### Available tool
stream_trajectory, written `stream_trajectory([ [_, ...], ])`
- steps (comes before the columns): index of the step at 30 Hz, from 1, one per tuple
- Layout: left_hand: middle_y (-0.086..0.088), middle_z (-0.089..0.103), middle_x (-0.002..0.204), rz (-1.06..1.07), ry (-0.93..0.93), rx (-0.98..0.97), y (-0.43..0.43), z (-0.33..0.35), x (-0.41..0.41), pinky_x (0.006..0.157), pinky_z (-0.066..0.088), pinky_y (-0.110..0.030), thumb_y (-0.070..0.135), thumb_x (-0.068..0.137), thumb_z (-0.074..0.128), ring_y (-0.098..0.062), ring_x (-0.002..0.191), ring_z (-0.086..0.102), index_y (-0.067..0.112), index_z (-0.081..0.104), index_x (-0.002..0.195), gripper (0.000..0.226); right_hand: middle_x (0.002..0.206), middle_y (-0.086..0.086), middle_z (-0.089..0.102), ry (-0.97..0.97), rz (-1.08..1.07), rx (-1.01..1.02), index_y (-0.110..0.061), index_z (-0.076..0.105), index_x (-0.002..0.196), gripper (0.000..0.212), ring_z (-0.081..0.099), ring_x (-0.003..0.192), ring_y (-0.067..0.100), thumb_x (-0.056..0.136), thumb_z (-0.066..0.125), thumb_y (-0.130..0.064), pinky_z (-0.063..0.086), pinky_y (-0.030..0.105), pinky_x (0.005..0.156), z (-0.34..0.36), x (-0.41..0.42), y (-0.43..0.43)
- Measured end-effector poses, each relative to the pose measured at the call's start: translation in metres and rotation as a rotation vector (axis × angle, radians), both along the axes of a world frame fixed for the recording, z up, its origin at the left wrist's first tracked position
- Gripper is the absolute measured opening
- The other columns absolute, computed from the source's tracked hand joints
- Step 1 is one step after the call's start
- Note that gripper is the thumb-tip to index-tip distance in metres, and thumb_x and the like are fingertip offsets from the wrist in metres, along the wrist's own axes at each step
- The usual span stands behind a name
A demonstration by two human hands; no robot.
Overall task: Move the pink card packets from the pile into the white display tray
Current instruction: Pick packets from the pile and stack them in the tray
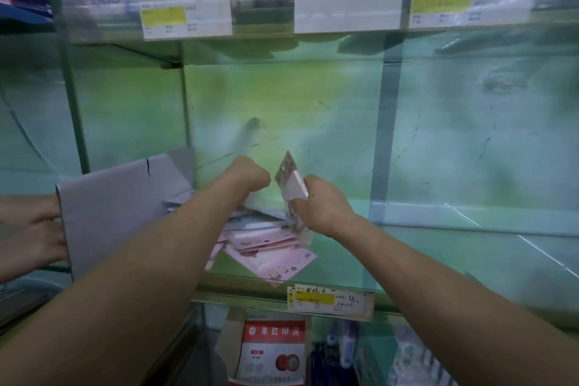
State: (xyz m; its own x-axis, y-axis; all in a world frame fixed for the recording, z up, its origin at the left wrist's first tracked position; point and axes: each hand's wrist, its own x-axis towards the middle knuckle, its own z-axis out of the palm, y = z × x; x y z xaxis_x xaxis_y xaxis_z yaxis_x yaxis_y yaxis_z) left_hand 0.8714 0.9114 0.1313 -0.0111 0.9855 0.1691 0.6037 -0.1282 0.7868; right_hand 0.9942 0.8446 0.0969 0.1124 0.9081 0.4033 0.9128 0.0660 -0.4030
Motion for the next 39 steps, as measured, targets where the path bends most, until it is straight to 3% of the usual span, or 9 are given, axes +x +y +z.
stream_trajectory([
  [5, -0.021, 0.056, 0.12, -0.001, -0.155, -0.083, -0.003, 0.0, 0.0, 0.086, 0.048, -0.036, 0.003, 0.083, 0.069, -0.033, 0.112, 0.057, -0.009, 0.052, 0.119, 0.042, 0.107, 0.013, 0.058, 0.059, 0.0, 0.016, -0.006, 0.046, 0.112, 0.023, 0.052, 0.088, 0.031, 0.093, 0.048, -0.017, 0.035, 0.03, 0.067, -0.005, -0.001, -0.006],
  [7, -0.022, 0.058, 0.119, -0.009, -0.184, -0.122, -0.006, -0.003, -0.002, 0.08, 0.051, -0.038, -0.003, 0.084, 0.065, -0.034, 0.108, 0.06, -0.009, 0.053, 0.115, 0.034, 0.099, 0.009, 0.054, 0.085, 0.0, 0.009, -0.006, 0.044, 0.112, 0.022, 0.047, 0.082, 0.028, 0.092, 0.049, -0.016, 0.035, 0.031, 0.066, -0.006, -0.002, -0.01],
  [9, -0.022, 0.063, 0.091, -0.043, -0.236, -0.204, -0.011, -0.004, -0.002, 0.061, 0.055, -0.037, -0.009, 0.085, 0.061, -0.033, 0.078, 0.067, -0.009, 0.054, 0.09, 0.008, 0.099, 0.008, 0.054, 0.095, 0.001, 0.005, -0.007, 0.043, 0.111, 0.022, 0.048, 0.081, 0.028, 0.093, 0.05, -0.017, 0.037, 0.032, 0.066, -0.008, -0.003, -0.014],
  [11, -0.017, 0.059, 0.068, -0.062, -0.206, -0.259, -0.02, -0.006, 0.004, 0.054, 0.054, -0.035, -0.008, 0.088, 0.058, -0.026, 0.056, 0.059, -0.003, 0.05, 0.073, 0.017, 0.103, 0.011, 0.058, 0.088, -0.013, 0.012, -0.008, 0.043, 0.11, 0.021, 0.05, 0.082, 0.03, 0.093, 0.05, -0.018, 0.038, 0.033, 0.066, -0.01, -0.003, -0.018],
  [20, -0.016, 0.06, 0.073, -0.166, -0.147, -0.075, -0.074, 0.001, 0.062, 0.059, 0.051, -0.031, 0.009, 0.09, 0.055, -0.026, 0.061, 0.057, 0.003, 0.052, 0.071, 0.02, 0.109, 0.017, 0.061, 0.044, -0.07, 0.124, -0.006, 0.049, 0.109, 0.031, 0.056, 0.096, 0.037, 0.1, 0.033, -0.032, 0.039, 0.035, 0.069, 0.002, 0.038, -0.067],
  [24, -0.025, 0.065, 0.099, -0.196, -0.083, 0.071, -0.103, 0.006, 0.092, 0.071, 0.053, -0.039, 0.023, 0.089, 0.06, -0.037, 0.091, 0.065, -0.005, 0.062, 0.095, 0.03, 0.113, 0.019, 0.061, 0.003, -0.151, 0.163, -0.004, 0.051, 0.112, 0.03, 0.056, 0.101, 0.036, 0.099, 0.036, -0.027, 0.036, 0.033, 0.071, 0.012, 0.072, -0.113],
  [28, -0.025, 0.064, 0.098, -0.21, 0.116, 0.248, -0.148, 0.009, 0.122, 0.061, 0.036, -0.028, 0.026, 0.088, 0.059, -0.036, 0.095, 0.064, 0.005, 0.051, 0.069, 0.029, 0.113, 0.016, 0.061, -0.041, -0.276, 0.148, -0.007, 0.053, 0.107, 0.022, 0.056, 0.103, 0.034, 0.094, 0.042, -0.021, 0.033, 0.03, 0.07, 0.02, 0.113, -0.169],
  [37, -0.022, 0.064, 0.105, -0.338, 0.279, 0.306, -0.277, 0.001, 0.197, 0.083, 0.05, -0.04, 0.021, 0.086, 0.051, -0.037, 0.1, 0.062, 0.0, 0.06, 0.091, 0.024, 0.123, 0.017, 0.057, 0.008, -0.469, 0.074, -0.004, 0.052, 0.113, 0.026, 0.053, 0.111, 0.035, 0.093, 0.048, -0.019, 0.038, 0.03, 0.077, 0.019, 0.172, -0.31],
  [39, -0.02, 0.065, 0.101, -0.379, 0.298, 0.303, -0.306, -0.002, 0.211, 0.078, 0.047, -0.036, 0.023, 0.086, 0.052, -0.036, 0.097, 0.062, 0.007, 0.054, 0.074, 0.02, 0.123, 0.018, 0.057, 0.014, -0.519, 0.064, -0.004, 0.053, 0.113, 0.026, 0.053, 0.112, 0.036, 0.092, 0.048, -0.018, 0.041, 0.031, 0.081, 0.018, 0.181, -0.341],
])
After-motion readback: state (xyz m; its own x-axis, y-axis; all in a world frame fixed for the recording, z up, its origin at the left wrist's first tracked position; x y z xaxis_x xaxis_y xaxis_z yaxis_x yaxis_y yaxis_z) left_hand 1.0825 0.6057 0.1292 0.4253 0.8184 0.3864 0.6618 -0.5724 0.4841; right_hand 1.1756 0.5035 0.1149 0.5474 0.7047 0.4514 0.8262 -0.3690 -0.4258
